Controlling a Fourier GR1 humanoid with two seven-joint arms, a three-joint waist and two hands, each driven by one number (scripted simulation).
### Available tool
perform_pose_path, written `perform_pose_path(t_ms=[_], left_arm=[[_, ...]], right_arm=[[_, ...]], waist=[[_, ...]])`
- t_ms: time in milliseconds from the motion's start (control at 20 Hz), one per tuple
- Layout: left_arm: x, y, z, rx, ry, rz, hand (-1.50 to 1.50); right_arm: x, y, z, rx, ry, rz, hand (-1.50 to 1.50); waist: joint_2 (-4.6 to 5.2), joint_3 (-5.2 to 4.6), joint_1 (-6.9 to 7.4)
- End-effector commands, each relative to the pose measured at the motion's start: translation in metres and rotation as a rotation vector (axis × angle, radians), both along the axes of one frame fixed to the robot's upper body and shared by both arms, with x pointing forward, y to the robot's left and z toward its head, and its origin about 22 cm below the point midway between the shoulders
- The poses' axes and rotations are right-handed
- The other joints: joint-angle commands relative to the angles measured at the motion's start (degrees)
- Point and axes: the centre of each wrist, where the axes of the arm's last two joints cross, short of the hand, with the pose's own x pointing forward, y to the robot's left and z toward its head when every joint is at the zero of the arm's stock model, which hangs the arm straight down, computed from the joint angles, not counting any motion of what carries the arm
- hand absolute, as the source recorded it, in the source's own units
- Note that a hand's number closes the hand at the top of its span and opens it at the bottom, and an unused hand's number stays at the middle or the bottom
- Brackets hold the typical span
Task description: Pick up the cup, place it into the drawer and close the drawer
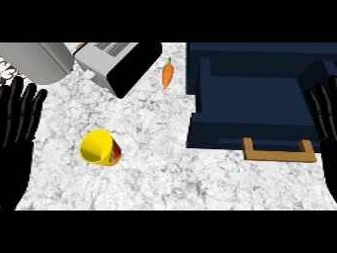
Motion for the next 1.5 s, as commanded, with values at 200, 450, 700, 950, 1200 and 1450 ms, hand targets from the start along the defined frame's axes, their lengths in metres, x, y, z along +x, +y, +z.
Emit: perform_pose_path(t_ms=[200, 450, 700, 950, 1200, 1450], left_arm=[[-0.001, 0.010, -0.003, -0.011, -0.016, -0.198, -1.50], [0.015, 0.012, -0.031, -0.202, 0.144, -0.264, -1.50], [0.029, -0.009, -0.026, -0.208, 0.165, -0.288, -1.50], [0.006, -0.004, -0.029, -0.199, 0.148, -0.284, -1.50], [0.017, 0.002, -0.004, -0.208, 0.161, -0.266, -1.50], [0.025, 0.004, -0.027, -0.202, 0.198, -0.247, -1.50]], right_arm=[[0.002, 0.002, 0.001, 0.024, 0.025, 0.023, -1.50], [0.011, -0.002, -0.007, 0.102, 0.096, 0.101, -1.50], [0.011, 0.017, -0.015, 0.081, 0.099, 0.085, -1.50], [0.017, -0.002, -0.010, 0.096, 0.089, 0.109, -1.50], [0.003, 0.028, 0.001, 0.100, 0.096, 0.104, -1.50], [0.009, 0.002, 0.005, 0.090, 0.078, 0.096, -1.50]], waist=[[-0.32, -0.30, -2.07], [-0.23, -0.30, -2.18], [-0.30, -0.29, -2.28], [-0.34, -0.29, -2.06], [-0.36, -0.30, -2.10], [-0.33, -0.29, -2.14]])
